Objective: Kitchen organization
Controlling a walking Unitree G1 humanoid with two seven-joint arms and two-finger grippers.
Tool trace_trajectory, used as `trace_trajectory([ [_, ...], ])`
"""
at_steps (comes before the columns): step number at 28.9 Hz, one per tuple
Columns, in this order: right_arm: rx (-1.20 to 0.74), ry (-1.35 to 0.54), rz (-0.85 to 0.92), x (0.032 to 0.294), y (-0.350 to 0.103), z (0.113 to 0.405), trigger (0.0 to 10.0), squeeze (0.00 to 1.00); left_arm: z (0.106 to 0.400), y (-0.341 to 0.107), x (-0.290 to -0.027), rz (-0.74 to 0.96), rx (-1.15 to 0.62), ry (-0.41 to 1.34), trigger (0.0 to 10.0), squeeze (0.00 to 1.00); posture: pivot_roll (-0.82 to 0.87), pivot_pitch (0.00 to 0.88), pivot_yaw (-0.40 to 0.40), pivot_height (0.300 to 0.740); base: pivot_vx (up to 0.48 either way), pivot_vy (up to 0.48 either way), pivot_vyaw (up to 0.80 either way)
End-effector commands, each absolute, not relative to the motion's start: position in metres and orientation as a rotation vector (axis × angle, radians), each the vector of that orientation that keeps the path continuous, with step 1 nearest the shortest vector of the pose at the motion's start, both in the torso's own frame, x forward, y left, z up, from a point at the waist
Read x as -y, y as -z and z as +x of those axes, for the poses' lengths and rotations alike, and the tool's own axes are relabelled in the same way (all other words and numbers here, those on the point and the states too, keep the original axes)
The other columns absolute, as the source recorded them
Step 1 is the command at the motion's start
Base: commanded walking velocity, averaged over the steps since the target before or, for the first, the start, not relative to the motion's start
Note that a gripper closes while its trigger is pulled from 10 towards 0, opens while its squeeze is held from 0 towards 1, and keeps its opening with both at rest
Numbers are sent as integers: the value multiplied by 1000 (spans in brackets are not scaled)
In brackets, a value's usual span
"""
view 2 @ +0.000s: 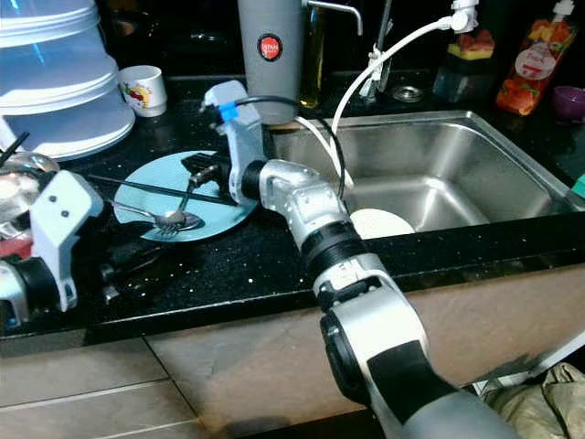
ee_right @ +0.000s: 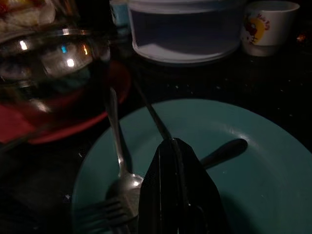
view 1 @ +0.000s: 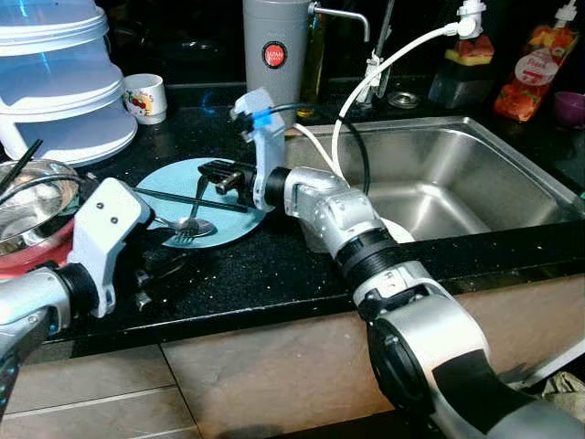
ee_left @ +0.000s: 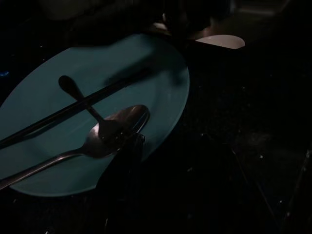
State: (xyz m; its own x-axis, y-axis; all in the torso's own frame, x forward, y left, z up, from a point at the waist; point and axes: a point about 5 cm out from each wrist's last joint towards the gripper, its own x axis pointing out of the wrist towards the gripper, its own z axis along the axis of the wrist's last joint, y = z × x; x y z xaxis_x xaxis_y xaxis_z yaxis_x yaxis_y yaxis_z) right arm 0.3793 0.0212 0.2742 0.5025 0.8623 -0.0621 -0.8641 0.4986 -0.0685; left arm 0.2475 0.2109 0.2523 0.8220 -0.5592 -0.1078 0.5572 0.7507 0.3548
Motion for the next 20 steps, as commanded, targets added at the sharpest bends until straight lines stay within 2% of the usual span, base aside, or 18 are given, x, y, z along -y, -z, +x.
trace_trajectory([
  [1,-29,-1026,-132,-24,-264,379,10000,173,251,-250,-219,411,-17,531,10000,0,70,90,-46,740,0,0,0],
  [3,-29,-1016,-135,-24,-263,380,10000,173,255,-251,-227,410,-18,462,10000,0,70,89,-47,740,0,0,0],
  [4,-30,-1003,-134,-24,-261,380,10000,1000,259,-254,-238,405,-13,374,10000,0,70,89,-47,740,0,0,0],
  [20,-103,-1009,-85,-31,-241,379,10000,1000,245,-251,-228,387,-35,527,10000,0,83,80,-53,740,0,0,0],
])
